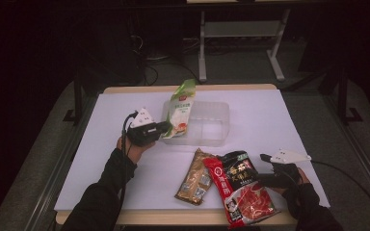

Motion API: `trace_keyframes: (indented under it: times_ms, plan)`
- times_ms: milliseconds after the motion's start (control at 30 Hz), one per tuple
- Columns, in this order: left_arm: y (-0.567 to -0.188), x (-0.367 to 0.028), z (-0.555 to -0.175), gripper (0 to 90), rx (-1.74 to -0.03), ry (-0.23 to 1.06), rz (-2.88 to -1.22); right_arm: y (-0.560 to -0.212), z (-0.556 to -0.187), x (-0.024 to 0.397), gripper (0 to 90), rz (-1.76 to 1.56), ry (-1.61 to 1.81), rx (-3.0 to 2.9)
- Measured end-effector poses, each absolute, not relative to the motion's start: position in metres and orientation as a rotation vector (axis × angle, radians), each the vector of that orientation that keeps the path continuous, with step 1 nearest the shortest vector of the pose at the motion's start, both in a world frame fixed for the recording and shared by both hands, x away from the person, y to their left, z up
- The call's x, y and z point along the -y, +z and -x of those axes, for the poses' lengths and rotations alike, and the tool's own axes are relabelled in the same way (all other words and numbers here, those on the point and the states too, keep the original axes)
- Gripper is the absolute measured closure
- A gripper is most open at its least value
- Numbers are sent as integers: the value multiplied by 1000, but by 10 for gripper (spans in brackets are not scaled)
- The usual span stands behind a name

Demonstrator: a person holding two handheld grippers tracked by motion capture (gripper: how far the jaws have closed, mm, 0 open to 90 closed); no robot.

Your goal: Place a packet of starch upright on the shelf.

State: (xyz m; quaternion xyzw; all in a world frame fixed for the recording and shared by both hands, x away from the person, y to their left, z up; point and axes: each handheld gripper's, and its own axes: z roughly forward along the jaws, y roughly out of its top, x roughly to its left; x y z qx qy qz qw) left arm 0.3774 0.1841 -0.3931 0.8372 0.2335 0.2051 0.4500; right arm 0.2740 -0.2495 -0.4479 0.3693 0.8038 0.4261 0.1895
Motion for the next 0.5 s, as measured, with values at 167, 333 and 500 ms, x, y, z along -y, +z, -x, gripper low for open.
trace_keyframes:
  times_ms: [167, 333, 500]
  plan:
    - [-400, -176, -375, 850, -561, 544, -2155, -448, -274, 249, 260, -1037, 1195, -2263]
    - [-408, -173, -380, 895, -578, 533, -2168, -448, -274, 249, 265, -1039, 1200, -2262]
    - [-412, -167, -387, 898, -599, 552, -2213, -448, -274, 248, 265, -1032, 1195, -2264]
